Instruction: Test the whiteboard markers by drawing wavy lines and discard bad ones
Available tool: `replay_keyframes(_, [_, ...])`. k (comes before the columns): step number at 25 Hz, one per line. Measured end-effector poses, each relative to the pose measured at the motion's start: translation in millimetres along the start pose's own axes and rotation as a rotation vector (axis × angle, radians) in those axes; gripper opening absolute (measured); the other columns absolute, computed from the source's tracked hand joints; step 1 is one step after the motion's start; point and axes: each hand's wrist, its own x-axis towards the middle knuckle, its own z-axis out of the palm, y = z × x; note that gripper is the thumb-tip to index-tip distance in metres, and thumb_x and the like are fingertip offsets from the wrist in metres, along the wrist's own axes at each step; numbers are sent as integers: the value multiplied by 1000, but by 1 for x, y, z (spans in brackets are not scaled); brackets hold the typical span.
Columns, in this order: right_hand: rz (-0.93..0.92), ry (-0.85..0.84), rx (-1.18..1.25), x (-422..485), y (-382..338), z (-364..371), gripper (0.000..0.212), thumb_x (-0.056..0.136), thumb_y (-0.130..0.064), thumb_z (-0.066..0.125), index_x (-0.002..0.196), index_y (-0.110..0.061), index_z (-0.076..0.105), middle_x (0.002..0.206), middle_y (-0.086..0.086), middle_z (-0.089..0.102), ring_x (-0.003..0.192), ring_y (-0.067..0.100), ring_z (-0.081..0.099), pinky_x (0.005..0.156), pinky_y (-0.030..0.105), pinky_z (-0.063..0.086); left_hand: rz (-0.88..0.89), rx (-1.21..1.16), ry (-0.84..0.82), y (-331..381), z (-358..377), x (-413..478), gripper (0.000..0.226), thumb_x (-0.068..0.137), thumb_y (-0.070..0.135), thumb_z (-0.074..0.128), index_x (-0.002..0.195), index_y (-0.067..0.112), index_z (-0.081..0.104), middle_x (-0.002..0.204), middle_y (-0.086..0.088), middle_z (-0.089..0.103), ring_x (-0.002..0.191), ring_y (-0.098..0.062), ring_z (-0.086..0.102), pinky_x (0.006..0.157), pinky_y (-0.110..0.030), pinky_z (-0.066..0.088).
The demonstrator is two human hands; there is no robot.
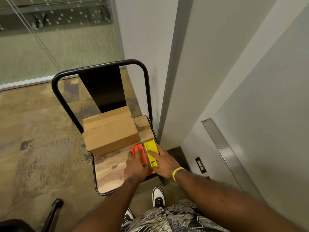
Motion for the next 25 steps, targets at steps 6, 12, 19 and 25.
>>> replay_keyframes(6, [-25,95,-42,7,1,0,64,86,-37,58,145,-36,32,157,11,17,125,41,46,97,48,49,-71,42,43,8,4,-1,62,84,46,56,139,29,34,128,-13,38,108,-40,53,85,-47,50])
replay_keyframes(12, [-18,91,-29,6,5,-6,72,84,-9,57,146,-34,30,147,13,27,123,39,44,95,47,50,-84,54,24,10,1,-2,64,80,36,63,137,25,37,122,-11,40,103,-38,58,84,-47,53])
replay_keyframes(19, [173,255,149,-51,45,3,69,81,-16,60,144,-27,36,136,6,38,117,33,50,92,43,50,83,174,35,19,-8,-9,69,77,47,62,138,27,35,131,-9,43,101,-33,60,78,-42,55])
replay_keyframes(25, [446,363,297,-152,71,43,71,79,-20,68,145,-20,41,143,6,41,125,28,50,99,32,42,301,187,-50,33,14,-29,71,77,45,61,138,19,35,127,-10,46,104,-32,57,82,-43,54])
